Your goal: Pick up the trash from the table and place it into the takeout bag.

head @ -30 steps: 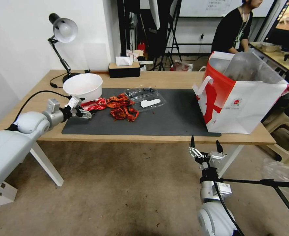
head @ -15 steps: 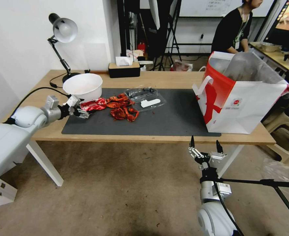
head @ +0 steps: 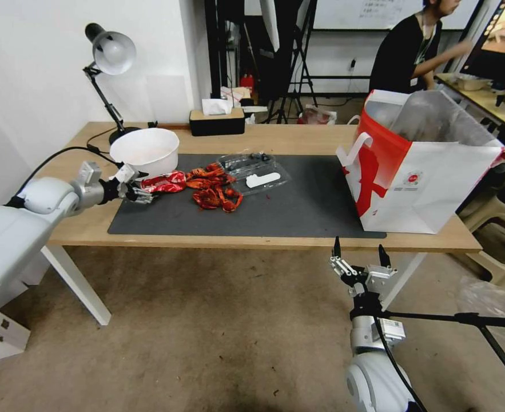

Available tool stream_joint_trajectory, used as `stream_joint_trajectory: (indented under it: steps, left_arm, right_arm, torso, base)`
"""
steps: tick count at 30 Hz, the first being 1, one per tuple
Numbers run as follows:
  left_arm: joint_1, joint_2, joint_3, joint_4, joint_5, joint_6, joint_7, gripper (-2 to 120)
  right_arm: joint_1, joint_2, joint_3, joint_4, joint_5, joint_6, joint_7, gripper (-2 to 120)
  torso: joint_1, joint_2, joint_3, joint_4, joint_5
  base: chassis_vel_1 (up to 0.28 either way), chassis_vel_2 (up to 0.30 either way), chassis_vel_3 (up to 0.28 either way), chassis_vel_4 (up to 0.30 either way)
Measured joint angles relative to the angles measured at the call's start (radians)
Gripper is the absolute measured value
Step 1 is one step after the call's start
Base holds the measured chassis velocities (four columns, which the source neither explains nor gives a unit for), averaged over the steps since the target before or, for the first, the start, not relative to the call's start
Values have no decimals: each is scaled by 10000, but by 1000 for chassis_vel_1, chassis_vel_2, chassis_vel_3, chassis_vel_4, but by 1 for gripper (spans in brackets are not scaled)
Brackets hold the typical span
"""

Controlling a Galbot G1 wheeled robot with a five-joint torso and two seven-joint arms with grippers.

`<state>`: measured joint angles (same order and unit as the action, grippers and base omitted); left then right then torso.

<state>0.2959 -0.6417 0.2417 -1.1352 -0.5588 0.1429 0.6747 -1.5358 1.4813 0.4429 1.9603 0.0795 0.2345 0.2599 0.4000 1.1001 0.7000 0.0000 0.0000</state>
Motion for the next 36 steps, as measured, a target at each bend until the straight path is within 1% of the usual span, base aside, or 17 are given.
stream_joint_trajectory:
  steps: [1,10,13,14,17,24,30,32,33,34,36]
  left_arm:
    - [-146,-13,142,179,93,-43,215,61]
    - [-373,-48,403,439,358,-165,576,59]
    - [-410,-71,414,466,389,-182,654,53]
    - [-410,-71,414,466,389,-182,654,53]
    - [-418,-73,393,474,390,-212,708,45]
    - [-366,-10,266,401,387,-288,810,45]
    - [-244,101,-81,101,316,-440,937,45]
    - [-188,200,-254,-290,118,-474,962,45]
    - [-188,200,-254,-290,118,-474,962,45]
    - [-178,234,-307,-470,0,-488,987,45]
    - [-189,282,-338,-914,-418,-530,1009,45]
  right_arm:
    - [4,-8,18,-12,13,2,2,100]
    - [34,-3,40,-70,27,11,6,100]
    - [43,8,39,-88,27,16,7,100]
    - [43,8,39,-88,27,16,7,100]
    - [47,9,40,-90,26,17,11,100]
    - [49,10,41,-87,16,17,15,100]
    - [45,17,31,-68,1,17,16,100]
    - [43,17,25,-66,-7,17,16,100]
    - [43,17,25,-66,-7,17,16,100]
    - [43,19,18,-67,-9,16,16,100]
    - [44,27,4,-67,-16,13,16,100]
  torso:
    - [0,0,0,0,0]
    - [0,0,0,1,0]
    - [0,0,0,-1,0]
    - [0,0,0,-1,0]
    - [0,0,0,0,1]
    - [0,-1,0,0,0]
    - [0,-3,0,1,0]
    - [0,-2,0,1,0]
    - [0,-2,0,1,0]
    - [0,-2,0,1,0]
    - [0,-2,0,1,1]
  base:
    - [0,0,0,0]
    - [0,0,0,0]
    - [0,0,0,0]
    - [0,0,0,0]
    - [0,0,0,0]
    - [0,0,0,0]
    - [0,0,0,0]
    - [0,0,0,0]
    - [0,0,0,0]
    - [0,0,0,0]
    - [0,0,0,0]
